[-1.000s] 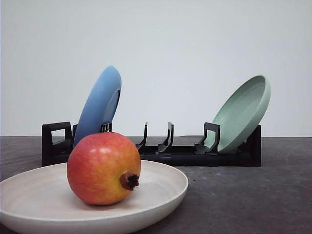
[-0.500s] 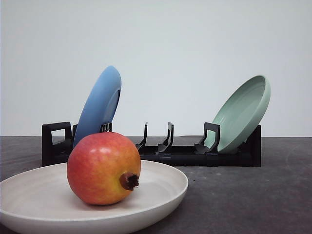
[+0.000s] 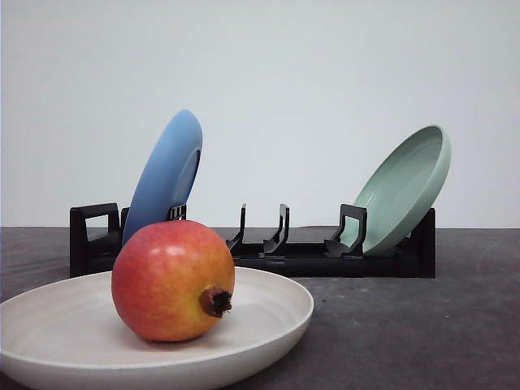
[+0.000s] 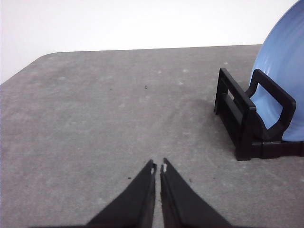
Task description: Place pomegranate in white plate
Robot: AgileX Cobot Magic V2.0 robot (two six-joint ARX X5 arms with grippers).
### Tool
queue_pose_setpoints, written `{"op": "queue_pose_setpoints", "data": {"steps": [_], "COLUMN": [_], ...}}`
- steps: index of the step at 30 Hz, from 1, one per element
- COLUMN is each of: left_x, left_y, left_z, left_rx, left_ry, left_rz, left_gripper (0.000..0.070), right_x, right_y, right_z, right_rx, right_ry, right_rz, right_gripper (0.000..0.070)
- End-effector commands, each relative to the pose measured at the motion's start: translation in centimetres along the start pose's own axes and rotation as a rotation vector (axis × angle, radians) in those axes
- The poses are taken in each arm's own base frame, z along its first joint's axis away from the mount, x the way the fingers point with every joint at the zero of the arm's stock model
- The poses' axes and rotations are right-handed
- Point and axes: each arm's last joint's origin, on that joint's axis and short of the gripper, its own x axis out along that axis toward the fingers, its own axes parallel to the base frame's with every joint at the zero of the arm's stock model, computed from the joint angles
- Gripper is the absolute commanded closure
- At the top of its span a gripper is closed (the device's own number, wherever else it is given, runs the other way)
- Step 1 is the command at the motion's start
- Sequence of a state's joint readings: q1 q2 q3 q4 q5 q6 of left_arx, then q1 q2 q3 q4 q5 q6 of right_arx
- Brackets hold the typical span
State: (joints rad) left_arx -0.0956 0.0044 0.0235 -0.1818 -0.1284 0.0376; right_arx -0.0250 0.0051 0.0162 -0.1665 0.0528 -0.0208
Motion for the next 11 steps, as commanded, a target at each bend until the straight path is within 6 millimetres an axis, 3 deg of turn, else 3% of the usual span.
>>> {"op": "queue_pose_setpoints", "data": {"steps": [1,11], "left_x": [0.12,0.12], "left_y": [-0.03,-0.03], "left_z": [-0.38,-0.38], "left_rx": [0.005,0.005], "left_ry": [0.012,0.012], "left_rz": [-0.002,-0.002], "left_gripper": [0.07,0.07], "right_x": [0.03,0.03], "right_y": [0.03,0.03], "right_z": [-0.04,-0.04], "right_rx": [0.013,0.013], "right_ry": [-0.007,-0.007], "right_rz": [0.003,0.003], "right_gripper": [0.07,0.07]}}
